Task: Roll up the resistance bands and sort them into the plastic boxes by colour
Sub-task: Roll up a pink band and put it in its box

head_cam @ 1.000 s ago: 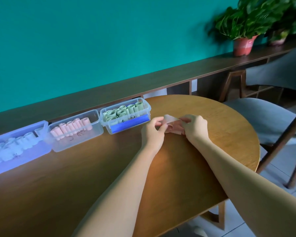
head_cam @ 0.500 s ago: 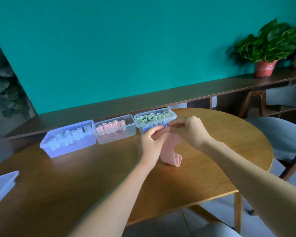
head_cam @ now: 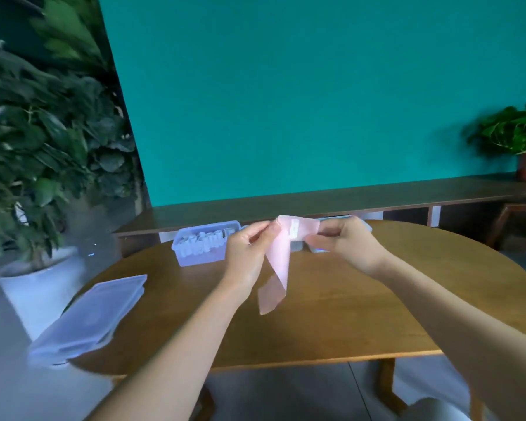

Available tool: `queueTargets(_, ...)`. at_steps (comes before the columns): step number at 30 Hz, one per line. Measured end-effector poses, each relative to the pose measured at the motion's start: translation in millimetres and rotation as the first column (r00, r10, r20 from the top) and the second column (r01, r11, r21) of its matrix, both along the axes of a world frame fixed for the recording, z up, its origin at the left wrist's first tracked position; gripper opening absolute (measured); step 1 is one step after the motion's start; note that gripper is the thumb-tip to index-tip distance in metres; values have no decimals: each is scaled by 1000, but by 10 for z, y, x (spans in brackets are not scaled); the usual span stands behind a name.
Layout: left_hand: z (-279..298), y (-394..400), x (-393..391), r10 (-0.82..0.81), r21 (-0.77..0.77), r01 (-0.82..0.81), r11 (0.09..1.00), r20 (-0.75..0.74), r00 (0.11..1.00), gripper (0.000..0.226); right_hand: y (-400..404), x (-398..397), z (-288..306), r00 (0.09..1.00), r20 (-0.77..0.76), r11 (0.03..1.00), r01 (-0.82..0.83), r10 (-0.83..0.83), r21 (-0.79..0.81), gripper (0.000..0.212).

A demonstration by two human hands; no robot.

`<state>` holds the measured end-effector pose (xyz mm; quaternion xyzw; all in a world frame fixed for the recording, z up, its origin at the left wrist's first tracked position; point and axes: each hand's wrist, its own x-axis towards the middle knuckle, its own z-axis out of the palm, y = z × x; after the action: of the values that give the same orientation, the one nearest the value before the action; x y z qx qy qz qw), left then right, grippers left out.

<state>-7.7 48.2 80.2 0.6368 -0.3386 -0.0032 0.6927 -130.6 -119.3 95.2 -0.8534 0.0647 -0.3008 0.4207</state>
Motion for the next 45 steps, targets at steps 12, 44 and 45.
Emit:
queueTargets(12, 410, 894, -135, -137, 12, 138, 990, -81, 987, 34, 856, 124, 566, 951, 63, 932, -310, 303, 191, 16)
queueTargets(44, -1082, -285, 1755, 148, 406, -159, 900, 58, 987, 10, -275, 1949, -1064, 973, -188, 952, -77, 137, 296, 18)
queueTargets(45, -1155, -311, 1819, 149, 416, -157, 896, 52, 987, 11, -301, 2020, -1132, 974, -191, 954, -63, 123, 292, 17)
